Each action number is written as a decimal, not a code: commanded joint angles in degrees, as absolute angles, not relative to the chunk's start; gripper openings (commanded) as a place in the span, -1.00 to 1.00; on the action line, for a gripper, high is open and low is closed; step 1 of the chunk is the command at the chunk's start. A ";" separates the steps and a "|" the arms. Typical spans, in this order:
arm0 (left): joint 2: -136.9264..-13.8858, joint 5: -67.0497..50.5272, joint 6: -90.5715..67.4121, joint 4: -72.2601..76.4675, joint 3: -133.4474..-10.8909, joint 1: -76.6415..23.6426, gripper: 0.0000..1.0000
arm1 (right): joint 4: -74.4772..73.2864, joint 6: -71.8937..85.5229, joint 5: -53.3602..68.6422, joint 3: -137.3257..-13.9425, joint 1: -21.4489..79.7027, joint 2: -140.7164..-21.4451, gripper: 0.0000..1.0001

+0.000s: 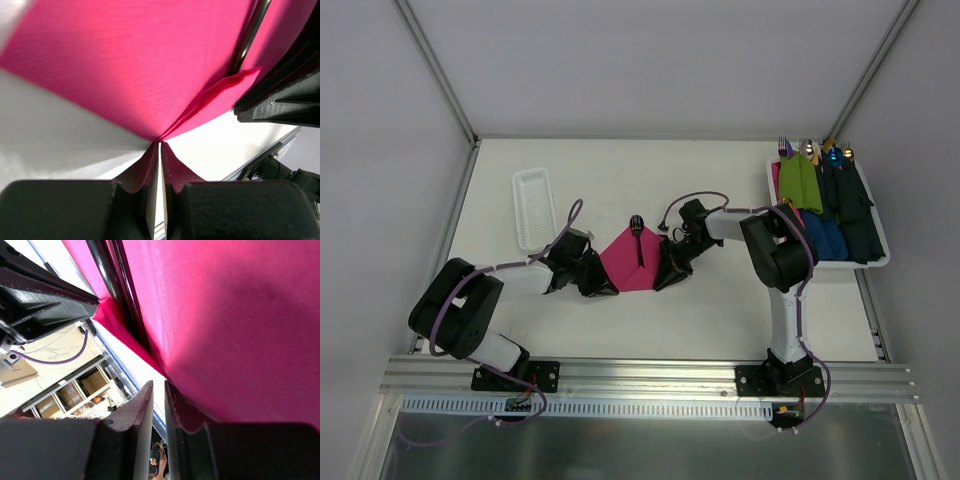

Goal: Place the utensils on the paper napkin and roll it up

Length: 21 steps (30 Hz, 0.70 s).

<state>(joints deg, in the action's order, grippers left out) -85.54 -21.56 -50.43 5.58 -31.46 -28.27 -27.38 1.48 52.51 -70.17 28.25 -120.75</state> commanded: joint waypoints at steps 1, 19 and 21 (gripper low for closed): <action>-82.01 -19.51 -47.21 2.81 -30.67 -27.33 -0.86 | -29.53 -1.14 45.88 -70.58 27.86 -122.43 -0.63; -84.10 -26.54 -44.64 11.24 -38.94 -32.17 -0.79 | -30.59 -1.76 45.97 -72.16 27.86 -123.22 -0.63; -85.51 -26.11 -45.17 12.83 -39.72 -33.04 -0.79 | -30.67 -1.85 45.97 -72.24 27.86 -123.31 -0.63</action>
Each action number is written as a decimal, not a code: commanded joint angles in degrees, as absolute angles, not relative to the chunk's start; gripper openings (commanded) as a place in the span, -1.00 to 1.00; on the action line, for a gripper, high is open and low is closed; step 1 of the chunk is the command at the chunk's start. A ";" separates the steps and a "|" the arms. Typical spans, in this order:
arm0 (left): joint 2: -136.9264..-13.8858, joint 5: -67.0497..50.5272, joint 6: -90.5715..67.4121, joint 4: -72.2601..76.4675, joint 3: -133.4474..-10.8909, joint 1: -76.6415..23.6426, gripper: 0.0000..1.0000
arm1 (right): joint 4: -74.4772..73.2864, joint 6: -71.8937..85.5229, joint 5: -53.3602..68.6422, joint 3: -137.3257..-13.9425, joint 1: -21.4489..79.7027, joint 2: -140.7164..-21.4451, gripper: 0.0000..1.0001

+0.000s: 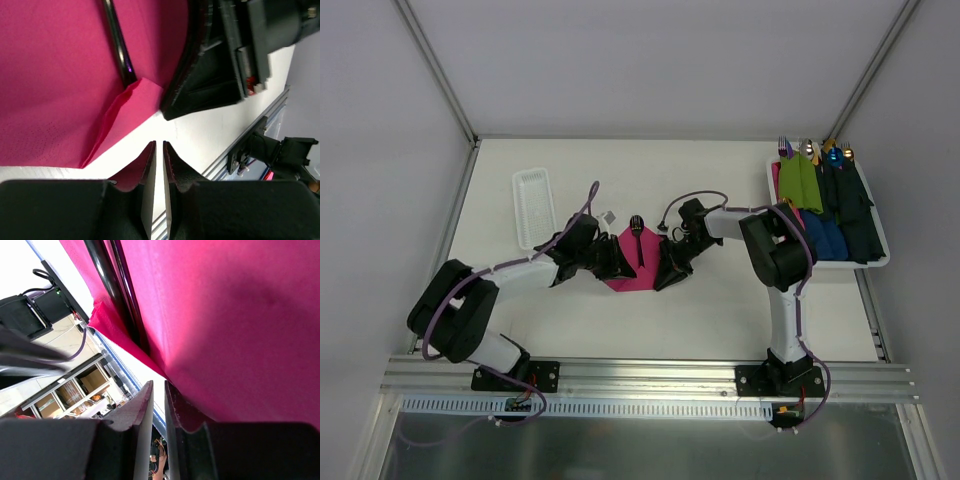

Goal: Place the utensils on the paper napkin and roll it up

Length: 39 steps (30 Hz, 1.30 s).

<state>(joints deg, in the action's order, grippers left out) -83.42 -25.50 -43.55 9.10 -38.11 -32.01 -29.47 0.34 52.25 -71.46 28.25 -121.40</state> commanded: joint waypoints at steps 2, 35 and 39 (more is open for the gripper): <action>-87.80 -25.06 -45.61 12.83 -40.95 -33.83 -0.80 | -30.76 -1.85 46.05 -72.42 27.86 -123.31 -0.63; -97.21 -21.45 -51.15 13.36 -39.55 -33.93 -0.96 | -32.96 -6.15 51.68 -76.11 27.95 -116.45 -0.48; -97.21 -21.62 -51.33 14.06 -39.29 -33.93 -0.96 | -32.52 -5.89 51.59 -76.11 28.04 -117.42 -0.49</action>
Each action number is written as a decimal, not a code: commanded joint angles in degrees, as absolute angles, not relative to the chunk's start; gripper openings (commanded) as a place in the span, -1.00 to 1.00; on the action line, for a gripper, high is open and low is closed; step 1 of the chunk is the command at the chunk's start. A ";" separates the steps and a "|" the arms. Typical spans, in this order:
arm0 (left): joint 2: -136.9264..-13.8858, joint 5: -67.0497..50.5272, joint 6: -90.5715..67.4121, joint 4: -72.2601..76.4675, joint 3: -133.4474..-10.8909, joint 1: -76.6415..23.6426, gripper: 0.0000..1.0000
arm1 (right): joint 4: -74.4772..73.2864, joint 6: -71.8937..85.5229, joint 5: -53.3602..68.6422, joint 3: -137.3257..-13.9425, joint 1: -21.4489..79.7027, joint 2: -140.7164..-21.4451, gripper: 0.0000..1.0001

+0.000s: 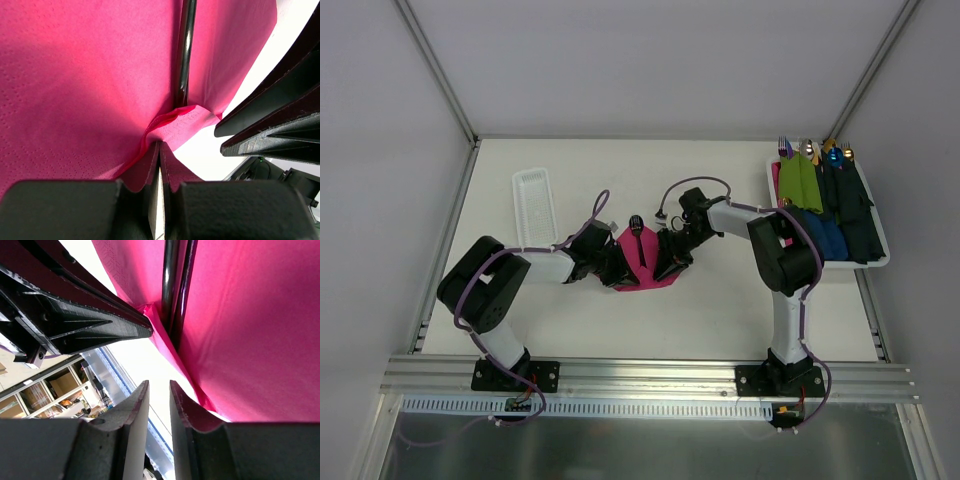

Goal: Place the utensils on the paper napkin and roll it up

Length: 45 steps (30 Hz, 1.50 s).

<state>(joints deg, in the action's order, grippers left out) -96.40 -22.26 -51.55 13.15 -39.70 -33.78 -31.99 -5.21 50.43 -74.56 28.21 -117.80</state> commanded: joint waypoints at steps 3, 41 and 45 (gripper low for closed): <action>-97.03 -21.97 -51.24 14.76 -39.11 -33.92 -0.95 | -32.34 -5.89 50.63 -76.46 28.04 -118.82 -0.49; -103.35 -31.73 -61.79 52.39 -30.67 -31.20 -0.96 | -32.34 -5.10 46.50 -76.82 27.77 -122.08 -0.53; -104.41 -31.55 -61.26 50.72 -32.25 -31.11 -0.97 | -32.69 -5.54 46.58 -76.82 27.69 -121.73 -0.53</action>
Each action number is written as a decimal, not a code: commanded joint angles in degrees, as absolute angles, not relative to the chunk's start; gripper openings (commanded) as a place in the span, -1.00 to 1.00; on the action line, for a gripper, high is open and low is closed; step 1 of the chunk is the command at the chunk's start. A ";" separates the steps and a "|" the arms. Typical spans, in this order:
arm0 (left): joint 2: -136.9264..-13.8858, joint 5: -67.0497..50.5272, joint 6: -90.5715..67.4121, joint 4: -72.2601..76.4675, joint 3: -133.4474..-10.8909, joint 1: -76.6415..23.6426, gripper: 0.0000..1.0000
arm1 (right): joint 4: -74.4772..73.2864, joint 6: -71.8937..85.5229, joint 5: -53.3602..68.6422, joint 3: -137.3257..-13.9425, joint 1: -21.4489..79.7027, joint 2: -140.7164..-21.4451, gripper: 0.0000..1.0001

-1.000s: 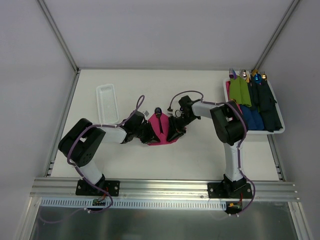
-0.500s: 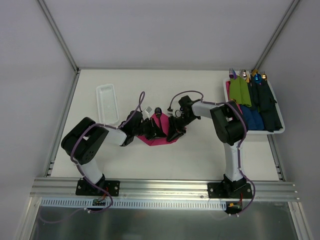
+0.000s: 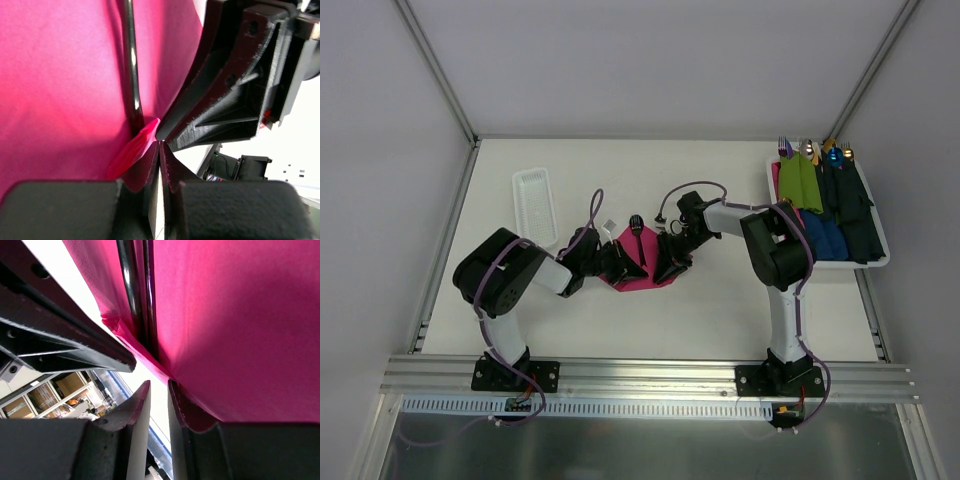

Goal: Place the utensils on the paper napkin and roll it up

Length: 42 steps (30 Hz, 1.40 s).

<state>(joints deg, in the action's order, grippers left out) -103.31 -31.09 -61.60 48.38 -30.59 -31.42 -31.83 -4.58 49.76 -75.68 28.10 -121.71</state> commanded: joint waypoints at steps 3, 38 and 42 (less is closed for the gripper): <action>-105.55 -31.20 -61.17 49.57 -32.96 -31.03 -0.98 | -32.96 -5.71 46.76 -76.82 27.77 -121.47 -0.53; -111.71 -31.11 -64.86 55.90 -29.97 -29.53 -1.00 | -38.85 -4.66 29.09 -77.26 16.44 -114.43 0.37; -111.80 -31.03 -64.86 55.90 -30.06 -29.53 -1.00 | -36.30 -2.55 32.51 -77.25 16.79 -116.54 0.38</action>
<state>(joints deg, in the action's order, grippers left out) -110.37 -32.77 -65.93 57.10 -31.00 -30.26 -37.54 -3.25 33.93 -77.49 16.43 -115.20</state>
